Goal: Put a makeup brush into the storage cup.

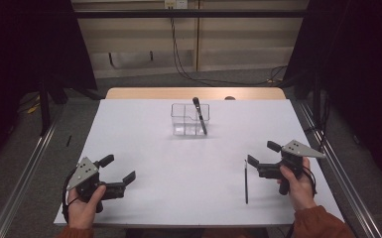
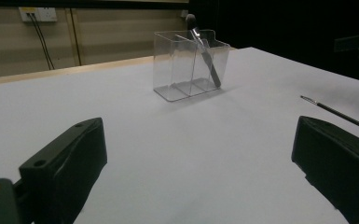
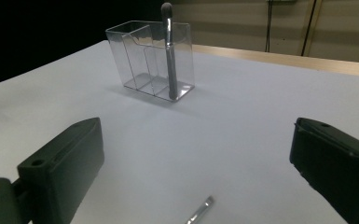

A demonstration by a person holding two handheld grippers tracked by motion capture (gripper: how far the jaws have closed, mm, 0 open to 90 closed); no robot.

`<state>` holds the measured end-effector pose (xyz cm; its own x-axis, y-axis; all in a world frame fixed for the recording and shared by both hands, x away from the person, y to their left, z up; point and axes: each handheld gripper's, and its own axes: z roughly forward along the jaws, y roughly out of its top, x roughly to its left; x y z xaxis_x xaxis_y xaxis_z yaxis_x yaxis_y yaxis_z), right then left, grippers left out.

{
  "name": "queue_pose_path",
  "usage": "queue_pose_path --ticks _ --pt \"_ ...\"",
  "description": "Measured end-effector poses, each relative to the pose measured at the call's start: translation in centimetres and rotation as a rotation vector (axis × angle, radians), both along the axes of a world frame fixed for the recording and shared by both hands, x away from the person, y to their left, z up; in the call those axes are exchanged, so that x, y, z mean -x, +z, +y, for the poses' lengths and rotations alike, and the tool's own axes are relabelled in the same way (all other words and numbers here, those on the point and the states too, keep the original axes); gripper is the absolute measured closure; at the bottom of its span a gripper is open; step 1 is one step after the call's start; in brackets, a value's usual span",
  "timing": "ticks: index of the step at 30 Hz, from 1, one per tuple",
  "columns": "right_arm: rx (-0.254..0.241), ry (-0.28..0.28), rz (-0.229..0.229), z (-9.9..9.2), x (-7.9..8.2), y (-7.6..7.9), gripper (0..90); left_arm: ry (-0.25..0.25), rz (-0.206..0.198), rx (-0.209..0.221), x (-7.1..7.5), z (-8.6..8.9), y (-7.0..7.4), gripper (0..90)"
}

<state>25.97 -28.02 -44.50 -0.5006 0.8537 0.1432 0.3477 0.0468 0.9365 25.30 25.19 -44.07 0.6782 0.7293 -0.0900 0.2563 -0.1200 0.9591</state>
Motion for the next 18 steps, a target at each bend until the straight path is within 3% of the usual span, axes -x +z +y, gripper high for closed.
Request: queue_pose_path --ticks 5,14,18 --pt "0.007 -0.009 0.015 -0.2 1.0 -0.2 3.5 -0.002 -0.007 -0.01 0.2 -0.1 0.1 3.1" --pt "0.004 -0.03 -0.018 -0.9 3.2 0.0 4.1 0.003 -0.017 0.0 0.4 -0.1 0.4 3.0" --pt "0.021 -0.02 0.006 -1.1 3.8 -0.6 4.1 0.0 -0.017 -0.005 0.4 -0.2 0.4 3.0"
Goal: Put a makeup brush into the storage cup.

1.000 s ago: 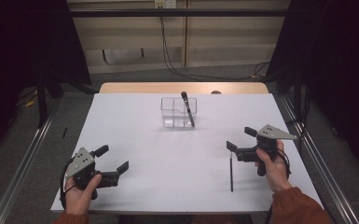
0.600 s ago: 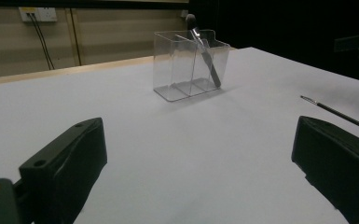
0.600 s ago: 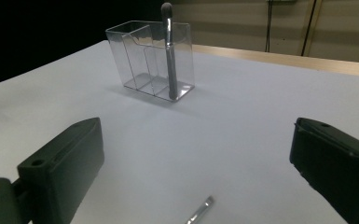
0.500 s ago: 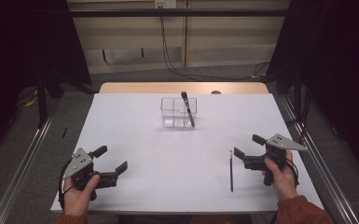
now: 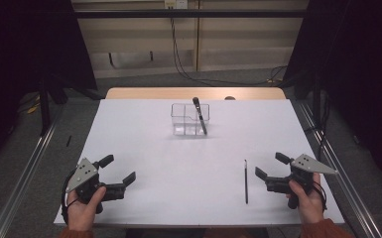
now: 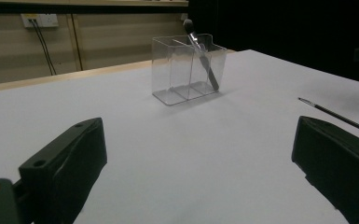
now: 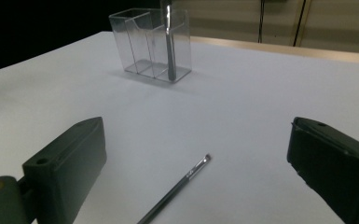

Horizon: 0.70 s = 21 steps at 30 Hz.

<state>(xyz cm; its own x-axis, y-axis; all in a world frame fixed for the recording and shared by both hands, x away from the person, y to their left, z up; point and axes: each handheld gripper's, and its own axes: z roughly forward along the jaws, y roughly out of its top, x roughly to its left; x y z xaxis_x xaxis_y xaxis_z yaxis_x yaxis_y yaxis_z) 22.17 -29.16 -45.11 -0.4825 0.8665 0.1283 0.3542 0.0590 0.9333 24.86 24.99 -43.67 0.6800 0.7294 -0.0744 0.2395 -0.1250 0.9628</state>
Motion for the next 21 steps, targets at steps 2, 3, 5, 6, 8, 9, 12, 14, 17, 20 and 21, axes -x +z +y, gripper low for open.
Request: queue_pose_path --ticks 2,3,5,6,8,9,12,14,17,20,21 --pt "0.003 -0.002 0.004 -0.17 0.19 -0.13 4.1 0.003 0.002 0.001 0.01 -0.08 -0.03 3.1" --pt "0.0 -0.001 0.003 -0.23 0.25 -0.09 4.1 0.006 0.003 0.001 0.01 -0.13 -0.05 3.1" --pt "-0.006 -0.002 0.0 -0.3 0.27 -0.04 4.1 0.006 0.005 -0.002 0.02 -0.19 -0.04 3.1" --pt "-0.007 -0.001 0.003 -0.29 0.24 -0.06 4.1 0.002 0.004 -0.002 0.02 -0.22 -0.04 3.0" --pt "-0.004 0.003 0.004 -0.22 0.17 -0.14 4.1 0.0 0.005 -0.003 0.03 -0.26 -0.05 3.0" --pt "-0.004 0.005 0.006 -0.17 0.14 -0.15 4.1 -0.004 0.004 -0.006 -0.01 -0.26 -0.07 3.0" --pt "-0.002 0.008 0.005 -0.05 0.08 -0.11 4.1 -0.005 0.007 -0.009 -0.09 -0.22 -0.14 3.0" --pt "0.0 0.015 0.005 -0.03 0.07 -0.16 4.0 -0.003 0.006 -0.006 -0.17 -0.15 -0.17 3.0" --pt "-0.007 0.008 0.01 0.04 -0.1 -0.13 4.0 -0.003 0.012 -0.006 -0.26 -0.07 -0.28 3.0" --pt "-0.005 0.012 0.016 0.21 -0.35 -0.18 3.9 -0.002 0.014 -0.005 -0.14 -0.05 -0.26 3.0" --pt "-0.004 0.017 0.02 0.29 -0.45 -0.16 4.0 -0.003 0.013 -0.007 -0.15 -0.05 -0.28 3.0"
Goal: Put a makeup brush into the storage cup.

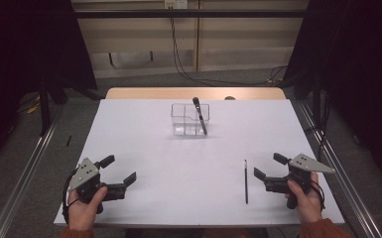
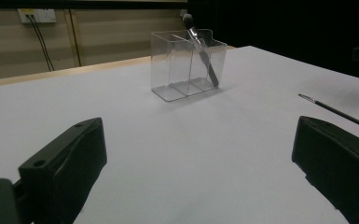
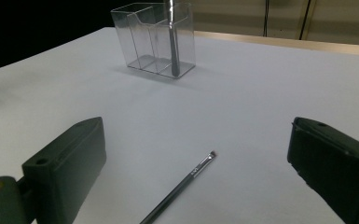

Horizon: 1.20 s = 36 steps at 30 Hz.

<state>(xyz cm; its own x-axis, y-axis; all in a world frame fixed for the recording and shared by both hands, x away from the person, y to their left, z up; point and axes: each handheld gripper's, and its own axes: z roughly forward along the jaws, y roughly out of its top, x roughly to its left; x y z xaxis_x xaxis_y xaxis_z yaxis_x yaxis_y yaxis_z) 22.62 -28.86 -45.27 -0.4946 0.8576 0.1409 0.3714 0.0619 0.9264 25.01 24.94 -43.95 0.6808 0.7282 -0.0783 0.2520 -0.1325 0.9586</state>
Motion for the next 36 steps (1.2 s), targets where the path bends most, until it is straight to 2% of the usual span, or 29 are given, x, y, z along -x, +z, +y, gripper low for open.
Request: queue_pose_path --ticks 6,9,15,20,22,28,34,36 --pt "0.019 0.028 0.013 0.4 -0.7 0.1 4.0 -0.005 0.005 -0.014 0.0 -0.5 -0.1 3.0" --pt "0.016 0.024 0.021 0.5 -1.1 0.2 3.9 -0.012 0.002 -0.018 0.0 -0.6 -0.1 3.0" --pt "0.052 0.018 0.028 1.3 -2.6 0.9 4.8 0.003 0.006 -0.013 -0.2 -0.4 -0.1 3.0" --pt "0.072 0.04 0.063 2.0 -3.2 1.1 4.6 -0.001 0.003 -0.013 -0.3 -0.5 -0.1 3.0" --pt "0.099 0.038 0.095 2.0 -3.5 1.2 4.6 -0.004 0.008 -0.011 -0.2 -0.6 -0.1 3.0" --pt "0.11 0.04 0.175 1.9 -4.4 1.5 4.0 -0.007 0.004 -0.017 -0.2 -0.6 -0.1 2.9" --pt "0.169 0.045 0.218 2.4 -5.6 2.1 5.4 -0.01 0.004 -0.021 -0.2 -0.7 -0.1 2.9" --pt "0.181 0.052 0.248 2.6 -6.1 2.1 5.1 -0.012 0.001 -0.022 -0.1 -0.7 0.0 2.9"
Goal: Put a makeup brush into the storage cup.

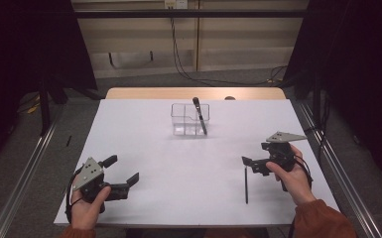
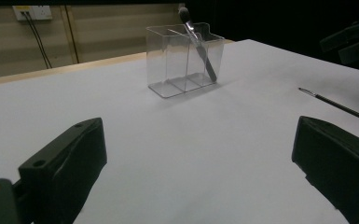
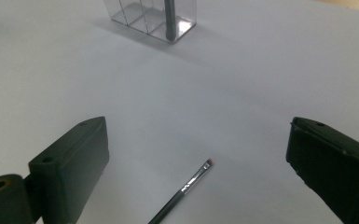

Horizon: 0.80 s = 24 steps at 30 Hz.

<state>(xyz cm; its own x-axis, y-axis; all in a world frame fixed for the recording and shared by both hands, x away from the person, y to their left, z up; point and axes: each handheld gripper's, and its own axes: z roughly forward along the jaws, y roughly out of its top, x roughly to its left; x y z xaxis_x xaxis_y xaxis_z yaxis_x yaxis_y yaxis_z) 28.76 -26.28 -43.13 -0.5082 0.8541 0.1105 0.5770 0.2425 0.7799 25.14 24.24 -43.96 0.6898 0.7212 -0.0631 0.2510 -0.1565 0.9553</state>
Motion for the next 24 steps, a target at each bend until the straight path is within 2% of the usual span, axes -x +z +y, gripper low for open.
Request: queue_pose_path --ticks 3,6,8,10,13,15,20,24 --pt "0.036 -0.005 0.037 0.4 -0.5 -0.3 6.5 0.002 0.001 0.002 0.0 0.1 0.0 3.0" --pt "0.069 0.015 0.089 0.7 -0.8 -0.5 7.8 0.004 0.002 0.003 -0.1 0.1 -0.1 3.0" --pt "0.097 0.022 0.139 0.8 -1.0 -0.3 9.1 0.002 0.0 -0.001 0.0 0.1 0.0 3.0" --pt "0.102 0.039 0.184 0.9 -1.4 0.0 11.4 -0.001 -0.003 -0.002 0.0 0.0 0.0 3.0" --pt "0.148 0.031 0.217 1.0 -1.8 0.4 12.0 -0.001 -0.002 -0.004 0.0 0.1 0.0 3.0" --pt "0.162 0.044 0.265 1.1 -2.2 0.5 11.8 -0.002 -0.003 -0.005 -0.1 0.1 0.0 2.9" --pt "0.214 0.058 0.325 1.8 -2.9 0.3 13.9 0.001 -0.003 -0.003 -0.1 0.1 0.0 3.0" --pt "0.233 0.056 0.352 2.2 -3.2 0.4 16.8 -0.001 -0.005 -0.006 -0.1 0.0 0.0 3.0"
